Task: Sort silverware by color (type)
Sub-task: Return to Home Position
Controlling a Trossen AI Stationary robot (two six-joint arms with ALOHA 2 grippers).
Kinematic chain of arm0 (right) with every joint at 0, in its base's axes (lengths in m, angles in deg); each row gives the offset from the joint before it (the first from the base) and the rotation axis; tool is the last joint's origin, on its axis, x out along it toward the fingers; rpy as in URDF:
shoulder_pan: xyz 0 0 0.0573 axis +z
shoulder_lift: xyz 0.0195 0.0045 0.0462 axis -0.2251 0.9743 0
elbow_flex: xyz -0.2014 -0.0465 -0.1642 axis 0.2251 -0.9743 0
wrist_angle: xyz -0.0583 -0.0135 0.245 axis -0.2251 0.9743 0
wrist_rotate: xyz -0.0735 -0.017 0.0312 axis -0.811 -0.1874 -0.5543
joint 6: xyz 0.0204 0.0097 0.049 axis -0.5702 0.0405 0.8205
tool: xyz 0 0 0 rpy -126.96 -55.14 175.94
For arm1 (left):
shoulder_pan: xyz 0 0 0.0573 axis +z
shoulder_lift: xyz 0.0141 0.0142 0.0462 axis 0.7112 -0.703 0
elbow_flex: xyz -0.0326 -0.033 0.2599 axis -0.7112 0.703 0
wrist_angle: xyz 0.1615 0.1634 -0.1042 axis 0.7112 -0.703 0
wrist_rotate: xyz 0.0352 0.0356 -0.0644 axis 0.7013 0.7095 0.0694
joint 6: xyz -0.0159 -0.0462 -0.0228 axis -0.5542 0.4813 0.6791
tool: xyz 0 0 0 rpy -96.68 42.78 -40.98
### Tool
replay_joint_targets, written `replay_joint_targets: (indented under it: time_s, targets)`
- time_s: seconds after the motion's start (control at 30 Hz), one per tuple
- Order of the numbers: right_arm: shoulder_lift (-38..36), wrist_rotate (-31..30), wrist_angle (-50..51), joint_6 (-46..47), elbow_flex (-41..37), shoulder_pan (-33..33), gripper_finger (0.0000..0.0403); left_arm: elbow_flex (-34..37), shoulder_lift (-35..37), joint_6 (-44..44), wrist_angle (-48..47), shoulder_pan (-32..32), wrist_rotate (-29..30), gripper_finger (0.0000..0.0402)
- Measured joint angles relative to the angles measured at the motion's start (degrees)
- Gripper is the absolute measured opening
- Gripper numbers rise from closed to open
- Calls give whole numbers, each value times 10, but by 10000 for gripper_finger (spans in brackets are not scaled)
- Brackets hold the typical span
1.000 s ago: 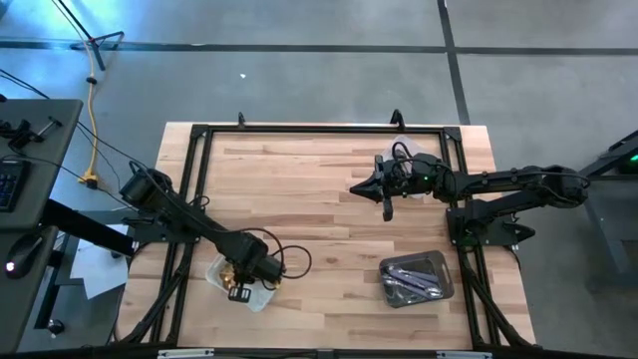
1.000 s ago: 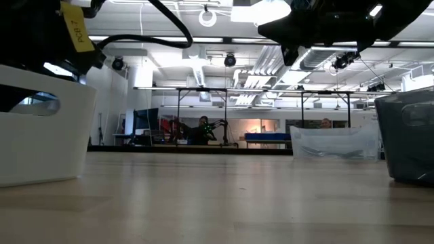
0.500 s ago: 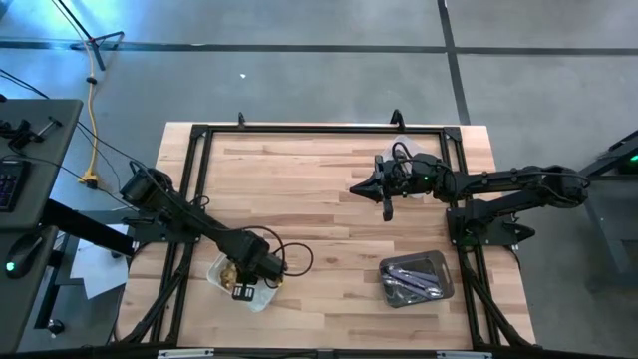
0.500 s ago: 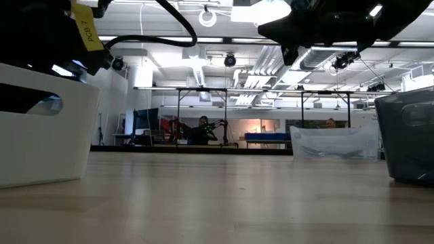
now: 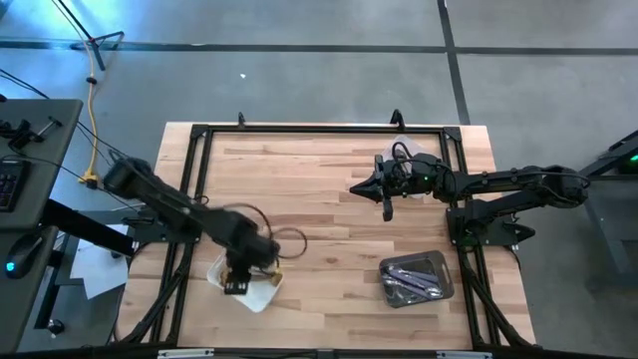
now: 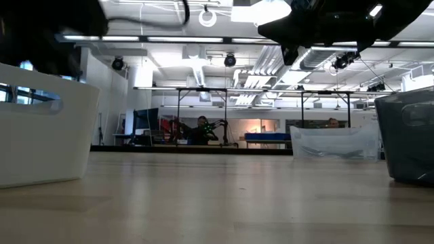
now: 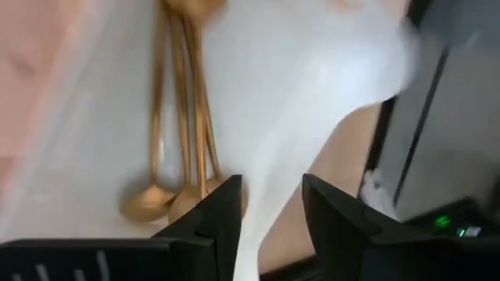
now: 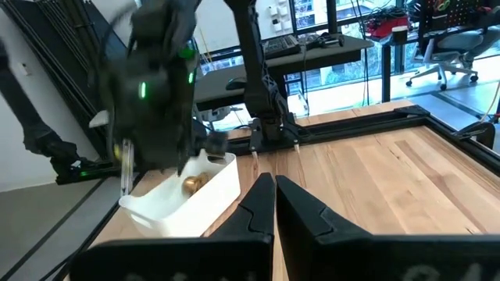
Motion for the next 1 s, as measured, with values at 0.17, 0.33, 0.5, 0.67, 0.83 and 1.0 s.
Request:
replay_joint_targets:
  time_s: [0.17,0.33,0.5,0.67,0.83,1.0]
  targets:
    - [0,0,-1,0,0,0,0,0,145,28,34,38,110,122]
    - [0,0,-10,0,0,0,0,0,272,-22,175,83,298,122]
    - [0,0,-37,0,0,0,0,-1,328,-128,316,158,350,118]
    - [0,0,-57,0,0,0,0,9,340,-185,375,219,300,109]
    - [-5,0,-61,4,0,0,0,135,347,-161,616,257,194,94]
    - [-16,-17,-55,5,14,0,0,254,345,-65,801,282,192,74]
